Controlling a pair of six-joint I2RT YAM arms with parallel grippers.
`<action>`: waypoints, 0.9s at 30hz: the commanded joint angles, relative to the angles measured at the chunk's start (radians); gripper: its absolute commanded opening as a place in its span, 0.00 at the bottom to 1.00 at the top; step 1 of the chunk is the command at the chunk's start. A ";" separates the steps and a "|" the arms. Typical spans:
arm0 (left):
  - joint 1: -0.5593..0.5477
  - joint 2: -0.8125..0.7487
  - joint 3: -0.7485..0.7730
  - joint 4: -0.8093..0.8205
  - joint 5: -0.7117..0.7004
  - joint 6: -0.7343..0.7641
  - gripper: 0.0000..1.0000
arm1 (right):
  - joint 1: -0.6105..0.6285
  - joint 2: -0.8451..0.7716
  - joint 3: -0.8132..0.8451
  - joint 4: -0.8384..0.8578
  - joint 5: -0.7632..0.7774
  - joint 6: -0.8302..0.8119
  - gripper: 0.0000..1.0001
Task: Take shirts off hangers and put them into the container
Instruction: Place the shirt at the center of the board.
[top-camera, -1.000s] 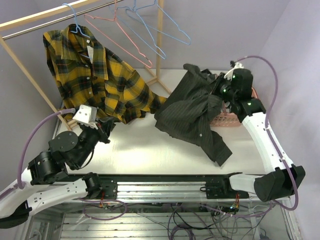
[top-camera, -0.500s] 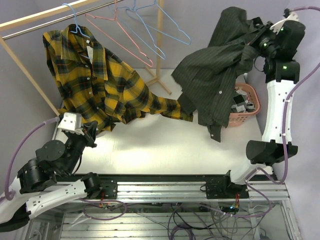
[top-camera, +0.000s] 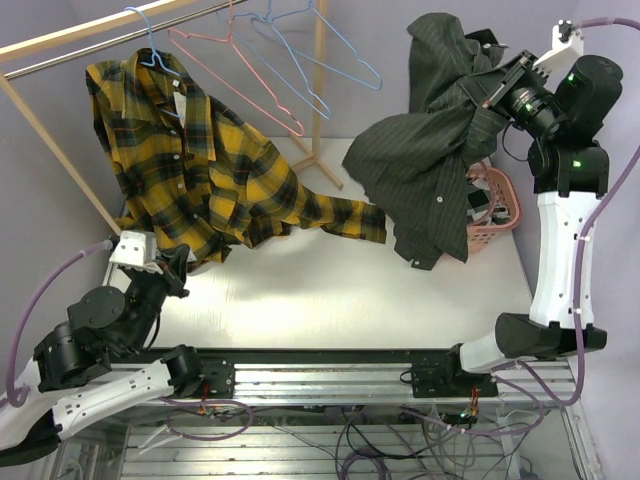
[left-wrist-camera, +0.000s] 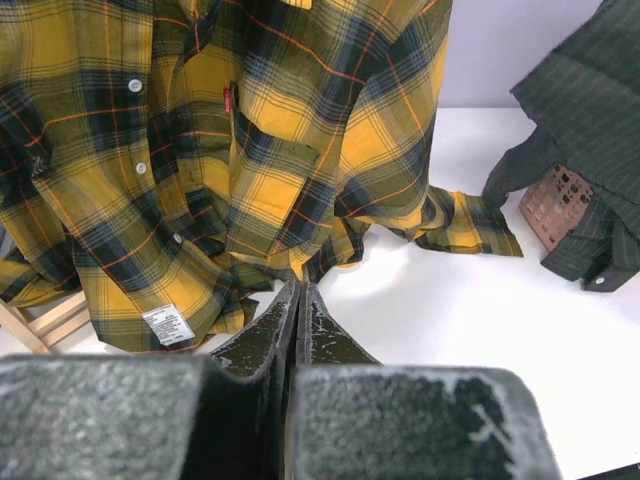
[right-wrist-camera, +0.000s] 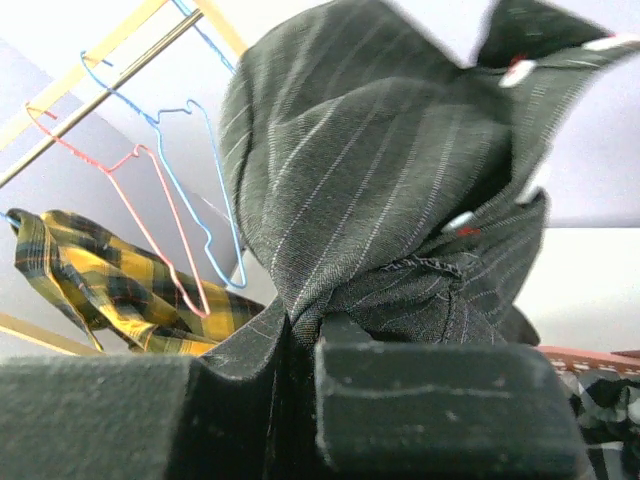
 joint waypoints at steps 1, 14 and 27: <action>-0.006 0.032 -0.009 0.018 -0.013 0.015 0.07 | -0.002 -0.089 -0.019 -0.032 0.002 -0.069 0.00; -0.005 0.063 0.010 0.006 0.037 -0.006 0.07 | -0.001 -0.176 0.011 -0.103 0.115 -0.108 0.00; -0.005 0.077 0.036 0.066 0.012 0.089 0.07 | 0.128 -0.480 -0.826 -0.259 -0.135 -0.218 0.00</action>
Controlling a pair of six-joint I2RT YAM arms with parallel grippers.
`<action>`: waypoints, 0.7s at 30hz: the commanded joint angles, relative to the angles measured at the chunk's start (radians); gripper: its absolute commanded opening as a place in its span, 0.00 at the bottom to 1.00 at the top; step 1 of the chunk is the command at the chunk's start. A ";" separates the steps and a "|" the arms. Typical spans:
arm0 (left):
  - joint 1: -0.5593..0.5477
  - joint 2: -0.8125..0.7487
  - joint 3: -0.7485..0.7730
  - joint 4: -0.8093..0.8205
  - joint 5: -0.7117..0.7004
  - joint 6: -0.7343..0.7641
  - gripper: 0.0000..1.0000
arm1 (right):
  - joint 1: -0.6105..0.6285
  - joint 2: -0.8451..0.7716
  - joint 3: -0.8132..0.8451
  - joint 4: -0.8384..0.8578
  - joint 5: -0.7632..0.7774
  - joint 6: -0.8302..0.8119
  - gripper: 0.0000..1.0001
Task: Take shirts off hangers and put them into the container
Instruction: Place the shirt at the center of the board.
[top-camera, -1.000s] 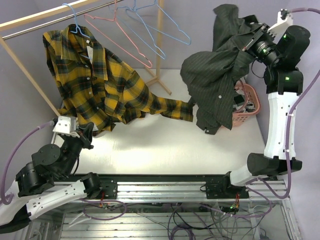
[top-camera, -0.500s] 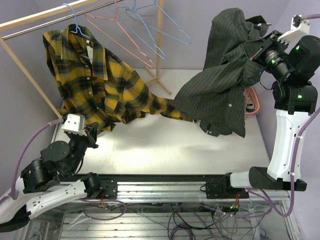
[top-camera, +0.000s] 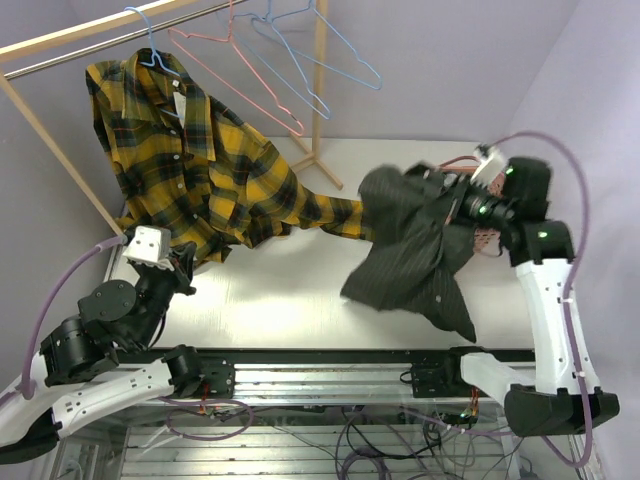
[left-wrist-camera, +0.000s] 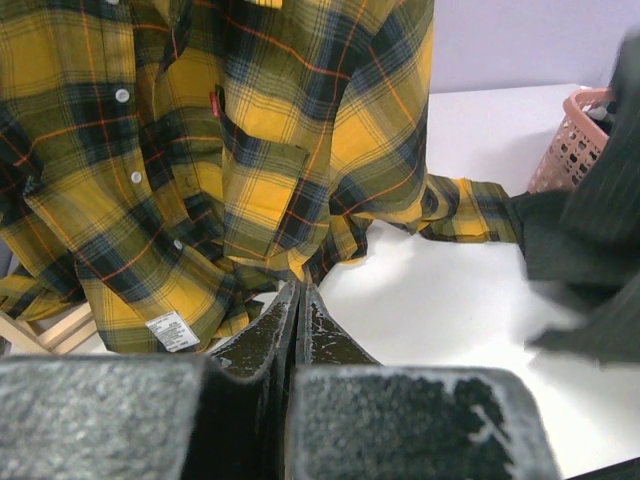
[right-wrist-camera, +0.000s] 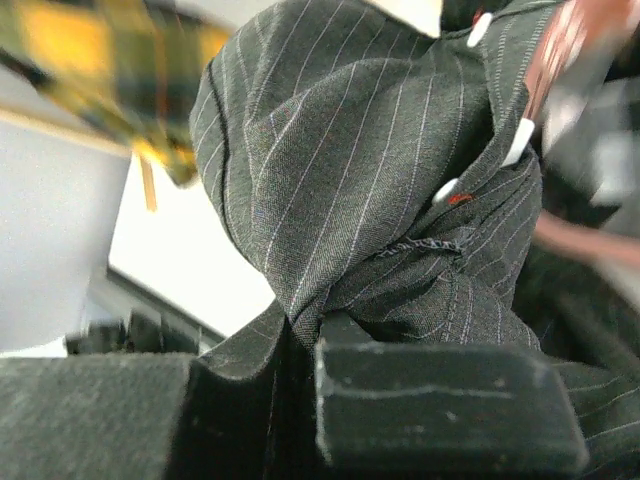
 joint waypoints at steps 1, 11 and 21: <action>-0.006 0.025 0.034 0.066 -0.011 0.061 0.07 | 0.115 -0.094 -0.275 0.008 -0.023 0.010 0.00; -0.005 0.054 0.048 0.031 0.010 0.011 0.07 | 0.367 -0.036 -0.403 0.073 0.384 0.039 0.65; -0.005 0.020 0.063 -0.020 -0.006 -0.013 0.07 | 0.016 -0.059 -0.344 0.172 0.676 -0.034 0.83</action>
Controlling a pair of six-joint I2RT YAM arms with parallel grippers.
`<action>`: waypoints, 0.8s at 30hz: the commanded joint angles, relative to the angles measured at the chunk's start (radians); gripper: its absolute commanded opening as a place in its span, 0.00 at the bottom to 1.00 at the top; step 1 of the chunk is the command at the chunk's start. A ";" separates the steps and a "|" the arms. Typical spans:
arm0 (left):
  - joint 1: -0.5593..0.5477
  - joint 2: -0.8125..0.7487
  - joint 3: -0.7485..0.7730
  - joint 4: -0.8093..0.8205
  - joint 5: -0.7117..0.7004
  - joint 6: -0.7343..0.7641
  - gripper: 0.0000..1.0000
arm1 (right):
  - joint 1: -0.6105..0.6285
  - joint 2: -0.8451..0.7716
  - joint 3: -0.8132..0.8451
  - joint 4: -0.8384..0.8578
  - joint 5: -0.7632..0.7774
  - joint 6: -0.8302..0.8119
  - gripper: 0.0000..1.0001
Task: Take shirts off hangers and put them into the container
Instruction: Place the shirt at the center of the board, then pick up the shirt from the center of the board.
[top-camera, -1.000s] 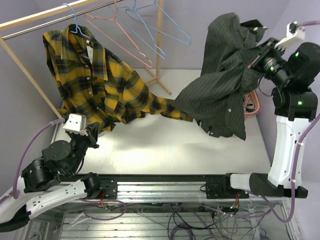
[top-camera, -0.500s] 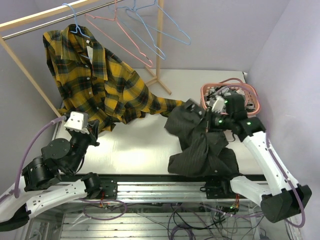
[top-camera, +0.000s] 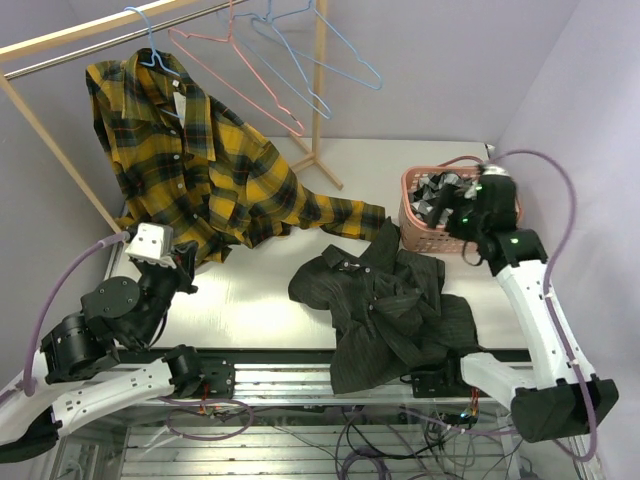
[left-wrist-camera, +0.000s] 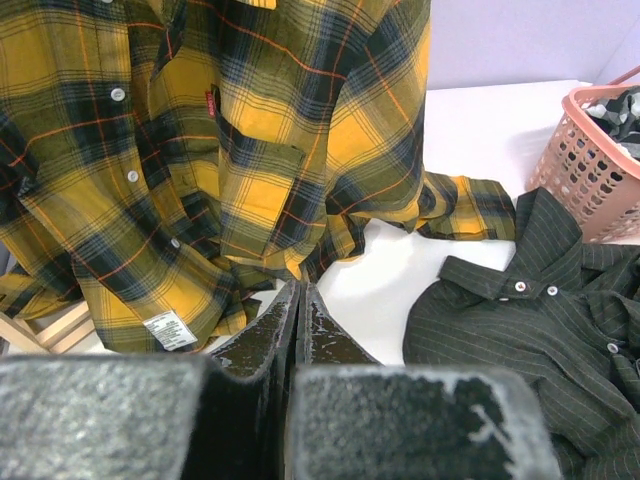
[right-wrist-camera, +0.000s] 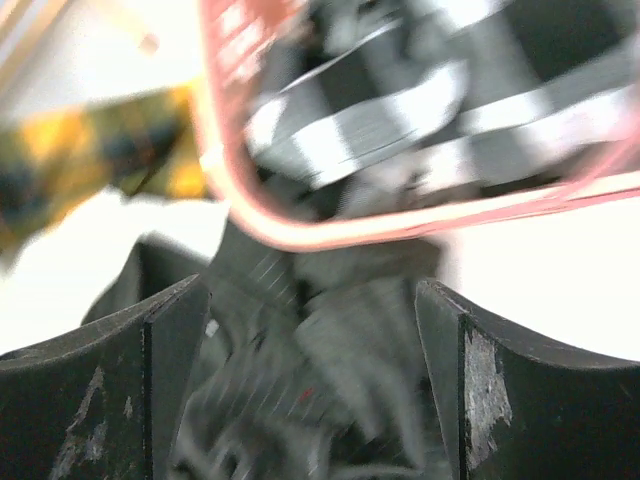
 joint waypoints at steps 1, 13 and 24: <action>-0.005 -0.014 0.039 -0.025 -0.009 -0.008 0.07 | -0.244 -0.007 0.016 0.100 0.027 -0.048 0.83; -0.005 0.006 0.003 0.013 0.000 0.021 0.07 | -0.345 0.050 -0.048 0.273 0.048 0.116 0.79; -0.006 -0.024 -0.017 0.008 -0.008 0.016 0.07 | -0.347 0.099 -0.085 0.349 0.067 0.130 0.79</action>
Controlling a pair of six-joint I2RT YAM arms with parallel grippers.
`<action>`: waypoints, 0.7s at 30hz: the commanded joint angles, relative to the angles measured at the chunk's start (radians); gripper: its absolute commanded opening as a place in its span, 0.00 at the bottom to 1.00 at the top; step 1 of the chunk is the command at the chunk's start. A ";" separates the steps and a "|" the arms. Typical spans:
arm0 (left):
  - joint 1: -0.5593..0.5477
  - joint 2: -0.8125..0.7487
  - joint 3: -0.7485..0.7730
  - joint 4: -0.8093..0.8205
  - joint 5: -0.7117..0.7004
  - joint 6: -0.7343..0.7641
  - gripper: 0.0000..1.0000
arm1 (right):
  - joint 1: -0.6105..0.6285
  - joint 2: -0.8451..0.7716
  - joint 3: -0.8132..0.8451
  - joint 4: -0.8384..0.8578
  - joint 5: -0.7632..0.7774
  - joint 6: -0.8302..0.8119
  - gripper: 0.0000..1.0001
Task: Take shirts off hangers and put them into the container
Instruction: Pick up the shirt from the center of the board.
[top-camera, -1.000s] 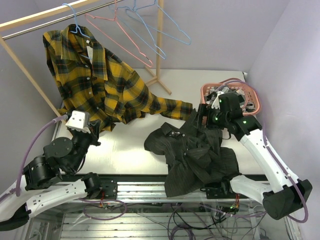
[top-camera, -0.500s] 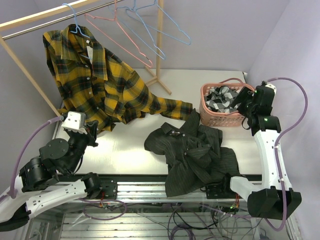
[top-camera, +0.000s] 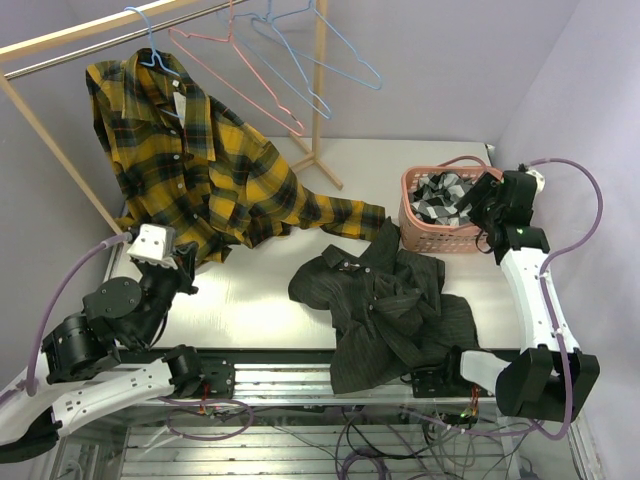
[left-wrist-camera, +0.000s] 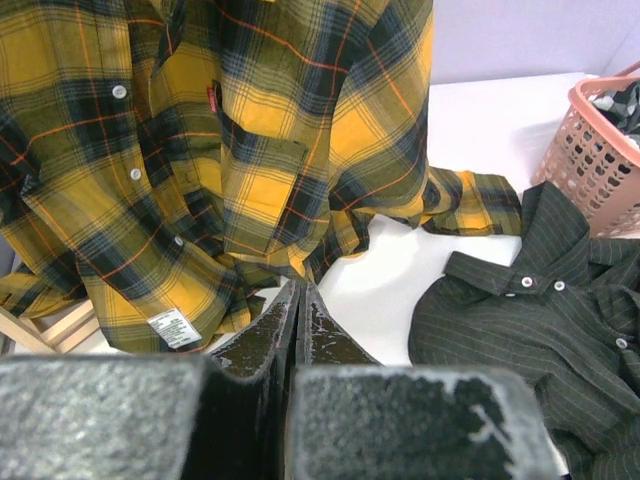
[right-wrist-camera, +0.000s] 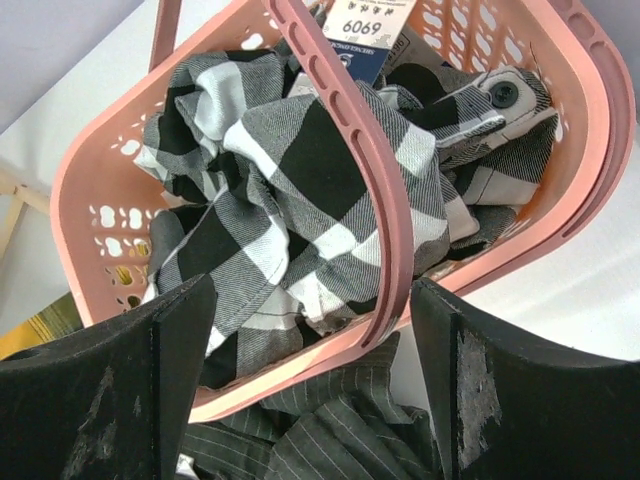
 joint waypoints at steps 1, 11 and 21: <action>-0.005 -0.022 -0.022 0.021 -0.009 0.008 0.07 | -0.008 0.002 -0.004 0.092 -0.030 -0.006 0.78; -0.005 -0.010 -0.037 0.025 0.000 -0.013 0.07 | 0.022 -0.005 0.052 0.222 -0.677 0.006 0.63; -0.005 0.015 -0.046 0.064 0.012 -0.003 0.07 | 0.040 -0.056 0.234 -0.146 -0.796 -0.190 0.69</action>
